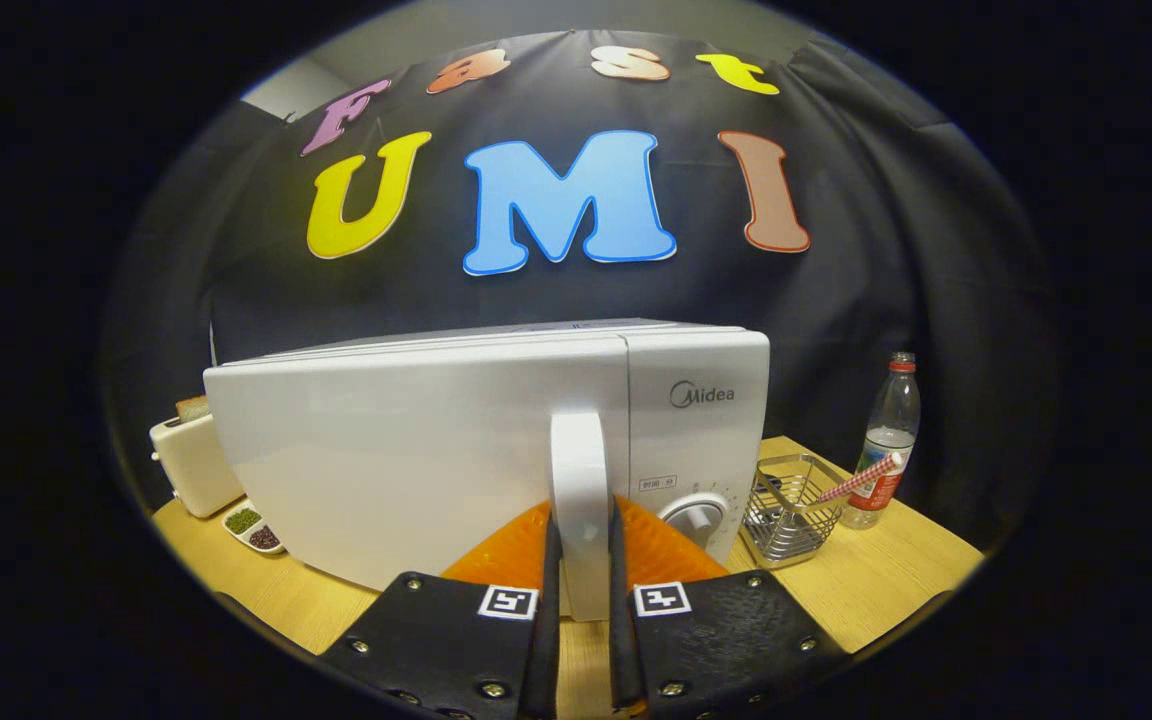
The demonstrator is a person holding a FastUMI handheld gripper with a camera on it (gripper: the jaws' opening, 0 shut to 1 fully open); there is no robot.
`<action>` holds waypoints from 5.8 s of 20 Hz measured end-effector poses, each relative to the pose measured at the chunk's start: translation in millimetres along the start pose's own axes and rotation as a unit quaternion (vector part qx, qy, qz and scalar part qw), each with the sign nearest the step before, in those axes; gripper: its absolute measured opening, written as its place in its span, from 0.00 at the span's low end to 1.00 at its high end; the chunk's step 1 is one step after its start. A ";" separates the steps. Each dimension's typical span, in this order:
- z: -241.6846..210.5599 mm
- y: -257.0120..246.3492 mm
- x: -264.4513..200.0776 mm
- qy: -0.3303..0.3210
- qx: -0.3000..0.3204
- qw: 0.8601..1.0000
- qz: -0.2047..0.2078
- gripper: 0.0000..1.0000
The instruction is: Open the microwave, put the food inside, and close the microwave door.
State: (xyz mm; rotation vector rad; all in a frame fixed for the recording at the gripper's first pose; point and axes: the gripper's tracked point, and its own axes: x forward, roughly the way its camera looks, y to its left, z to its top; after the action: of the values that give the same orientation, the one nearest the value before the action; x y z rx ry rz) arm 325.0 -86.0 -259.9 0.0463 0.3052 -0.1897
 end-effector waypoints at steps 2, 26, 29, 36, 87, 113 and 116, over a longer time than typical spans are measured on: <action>-3.4 0.6 -1.8 -0.002 -0.001 1.000 -0.004 0.13; -43.8 110.9 -199.3 -0.005 0.009 0.992 0.127 0.12; -49.6 133.9 -218.3 -0.013 -0.008 0.991 0.135 0.12; -60.6 194.9 -252.9 -0.018 0.026 0.990 0.141 0.12; -66.3 119.4 -296.3 -0.044 -0.200 0.961 0.187 0.95; -170.3 -75.4 -164.9 0.220 -0.039 0.973 0.063 0.88; -161.4 -79.2 -166.1 0.198 -0.032 0.978 0.056 0.84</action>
State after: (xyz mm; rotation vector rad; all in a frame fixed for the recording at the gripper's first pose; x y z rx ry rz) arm 106.8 -122.1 -364.7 0.0379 0.7050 -0.0568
